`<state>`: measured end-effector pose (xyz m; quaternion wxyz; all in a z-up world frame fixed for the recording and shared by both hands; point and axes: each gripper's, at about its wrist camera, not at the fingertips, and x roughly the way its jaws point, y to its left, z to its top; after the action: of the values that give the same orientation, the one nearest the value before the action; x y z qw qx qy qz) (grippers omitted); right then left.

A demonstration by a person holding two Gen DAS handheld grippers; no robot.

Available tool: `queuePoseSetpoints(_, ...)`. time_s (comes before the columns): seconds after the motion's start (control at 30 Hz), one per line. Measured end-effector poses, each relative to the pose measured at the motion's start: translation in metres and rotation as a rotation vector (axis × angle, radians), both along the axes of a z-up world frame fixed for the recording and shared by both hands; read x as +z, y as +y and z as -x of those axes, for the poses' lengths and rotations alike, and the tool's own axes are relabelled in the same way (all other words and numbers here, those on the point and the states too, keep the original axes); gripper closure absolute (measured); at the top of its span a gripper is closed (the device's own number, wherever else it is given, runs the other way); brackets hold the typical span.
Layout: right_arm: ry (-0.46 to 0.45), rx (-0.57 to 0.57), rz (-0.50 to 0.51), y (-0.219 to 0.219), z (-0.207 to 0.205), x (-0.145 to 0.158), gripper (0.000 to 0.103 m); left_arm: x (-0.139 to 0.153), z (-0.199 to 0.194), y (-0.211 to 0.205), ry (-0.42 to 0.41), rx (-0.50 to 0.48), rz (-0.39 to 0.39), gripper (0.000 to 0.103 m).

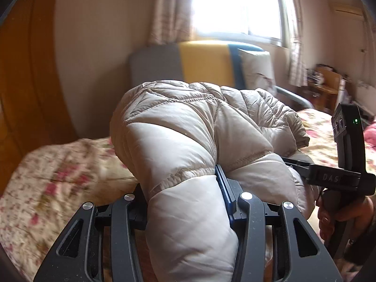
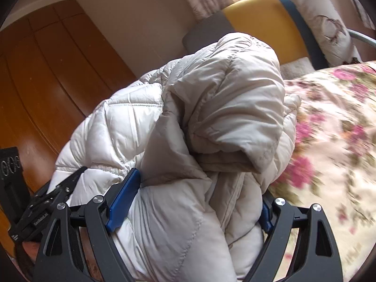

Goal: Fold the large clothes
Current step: 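Lower the folded jacket onto the bedspread and open both grippers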

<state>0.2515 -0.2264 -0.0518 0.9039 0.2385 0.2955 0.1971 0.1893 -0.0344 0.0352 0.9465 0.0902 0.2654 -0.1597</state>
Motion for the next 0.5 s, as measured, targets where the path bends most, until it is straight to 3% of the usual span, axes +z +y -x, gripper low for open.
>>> queuePoseSetpoints(0.1, 0.05, -0.069, 0.08, 0.014, -0.026, -0.021, 0.011, -0.03, -0.02, 0.015, 0.051, 0.058, -0.03, 0.055)
queuePoseSetpoints(0.17, 0.103, -0.095, 0.057, 0.007, -0.034, -0.032, 0.002, -0.051, -0.026, 0.024, 0.105, 0.08, -0.012, 0.045)
queuePoseSetpoints(0.23, 0.117, -0.121, 0.045, -0.004, -0.031, -0.036, 0.002, -0.058, -0.017, 0.031, 0.089, 0.093, 0.045, 0.036)
queuePoseSetpoints(0.33, 0.124, -0.151, 0.109, -0.009, -0.018, -0.026, 0.002, -0.058, -0.005, 0.03, 0.06, 0.134, 0.052, 0.017)
queuePoseSetpoints(0.4, 0.075, -0.183, 0.19, -0.004, -0.006, -0.008, 0.002, -0.055, 0.005, 0.034, 0.054, 0.142, 0.066, 0.012)
queuePoseSetpoints(0.5, -0.068, -0.268, 0.306, 0.003, 0.001, 0.03, 0.002, -0.05, 0.017, 0.042, 0.065, 0.15, 0.118, 0.008)
